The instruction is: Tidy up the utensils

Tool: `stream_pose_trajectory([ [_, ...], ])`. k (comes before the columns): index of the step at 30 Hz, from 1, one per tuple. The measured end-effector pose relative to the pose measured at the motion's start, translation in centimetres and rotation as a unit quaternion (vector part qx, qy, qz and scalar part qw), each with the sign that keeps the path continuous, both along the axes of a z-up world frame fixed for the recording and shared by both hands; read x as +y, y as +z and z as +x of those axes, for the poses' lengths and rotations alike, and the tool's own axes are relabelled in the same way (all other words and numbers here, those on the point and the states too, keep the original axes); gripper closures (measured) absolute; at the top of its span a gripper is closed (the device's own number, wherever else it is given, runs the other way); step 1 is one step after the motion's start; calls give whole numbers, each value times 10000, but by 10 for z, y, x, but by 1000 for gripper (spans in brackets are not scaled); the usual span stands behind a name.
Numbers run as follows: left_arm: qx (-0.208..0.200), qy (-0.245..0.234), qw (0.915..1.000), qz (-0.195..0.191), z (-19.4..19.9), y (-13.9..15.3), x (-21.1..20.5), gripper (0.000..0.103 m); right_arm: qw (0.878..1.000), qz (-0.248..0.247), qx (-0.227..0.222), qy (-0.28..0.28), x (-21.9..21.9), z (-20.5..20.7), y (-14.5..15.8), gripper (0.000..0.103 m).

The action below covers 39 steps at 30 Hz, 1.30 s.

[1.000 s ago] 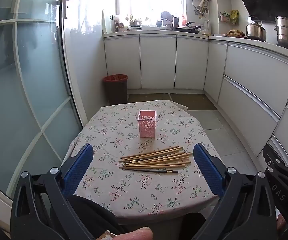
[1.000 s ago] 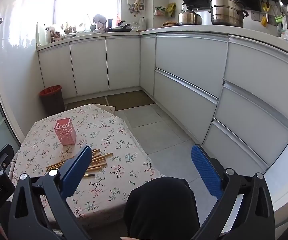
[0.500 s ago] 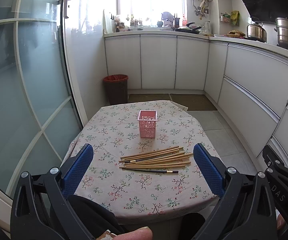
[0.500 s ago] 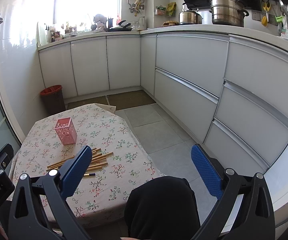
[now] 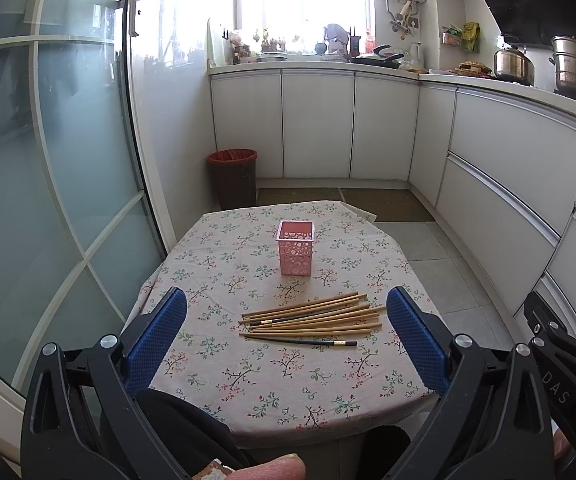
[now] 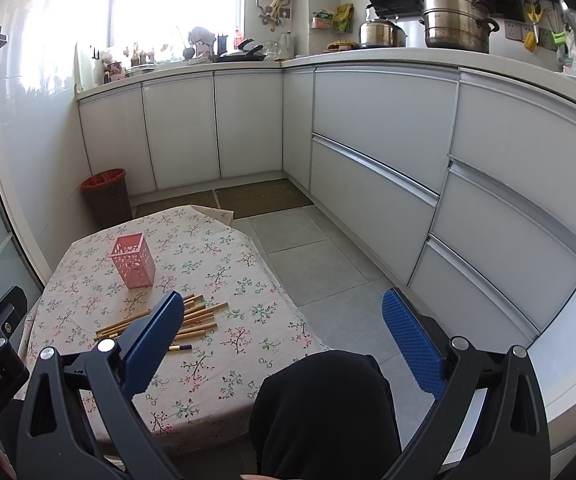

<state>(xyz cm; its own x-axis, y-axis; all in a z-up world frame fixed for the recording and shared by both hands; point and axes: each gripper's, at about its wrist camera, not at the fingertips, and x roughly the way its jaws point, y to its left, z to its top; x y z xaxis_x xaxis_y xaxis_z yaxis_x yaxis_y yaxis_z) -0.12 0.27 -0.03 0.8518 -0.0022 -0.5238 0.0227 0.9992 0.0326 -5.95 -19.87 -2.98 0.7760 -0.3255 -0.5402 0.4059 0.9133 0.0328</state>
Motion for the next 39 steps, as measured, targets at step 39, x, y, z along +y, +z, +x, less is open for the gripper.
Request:
stream_pose_trajectory([
  [39,141,-2,9999,36,4,-5,-2,7,9999,75,107,11,1,1,-4,7],
])
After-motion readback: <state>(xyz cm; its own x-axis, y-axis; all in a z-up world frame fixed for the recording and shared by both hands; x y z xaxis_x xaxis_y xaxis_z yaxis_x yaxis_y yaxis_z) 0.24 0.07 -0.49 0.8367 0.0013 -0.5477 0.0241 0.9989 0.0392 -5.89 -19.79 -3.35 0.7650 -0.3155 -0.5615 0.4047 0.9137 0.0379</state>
